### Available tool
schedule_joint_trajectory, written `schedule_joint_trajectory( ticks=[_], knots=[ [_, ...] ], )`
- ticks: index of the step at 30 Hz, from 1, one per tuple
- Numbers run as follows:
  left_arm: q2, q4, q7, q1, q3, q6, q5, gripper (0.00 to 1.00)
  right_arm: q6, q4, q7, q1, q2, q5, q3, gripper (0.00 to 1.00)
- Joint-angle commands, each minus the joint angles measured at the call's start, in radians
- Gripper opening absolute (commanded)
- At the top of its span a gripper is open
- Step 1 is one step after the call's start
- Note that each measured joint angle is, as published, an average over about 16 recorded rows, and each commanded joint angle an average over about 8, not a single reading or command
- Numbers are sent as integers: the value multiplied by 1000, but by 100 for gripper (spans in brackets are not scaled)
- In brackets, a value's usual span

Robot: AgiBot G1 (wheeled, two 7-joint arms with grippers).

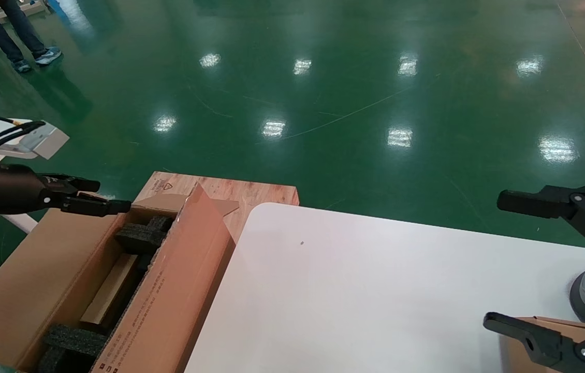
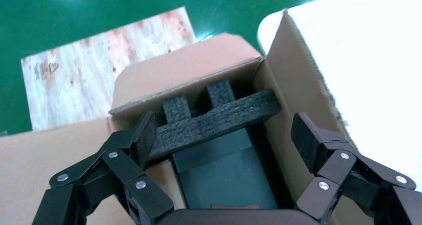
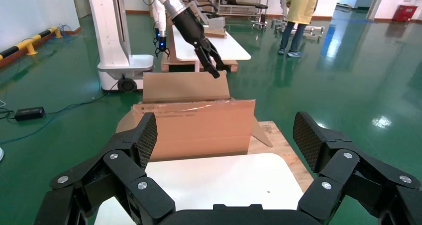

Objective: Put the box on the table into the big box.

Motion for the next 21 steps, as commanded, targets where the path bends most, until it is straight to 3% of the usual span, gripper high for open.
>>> schedule_joint_trajectory(
  ticks=[1,9,21],
  knots=[
    [-17,-10,26,9,-9,5,-21,100,0,0,0,0,0,0,0,100],
    [13,-17,-5,22,-31,3,4,100,0,0,0,0,0,0,0,100],
    [43,-79,-6,92,-132,21,-1,100,0,0,0,0,0,0,0,100]
  ],
)
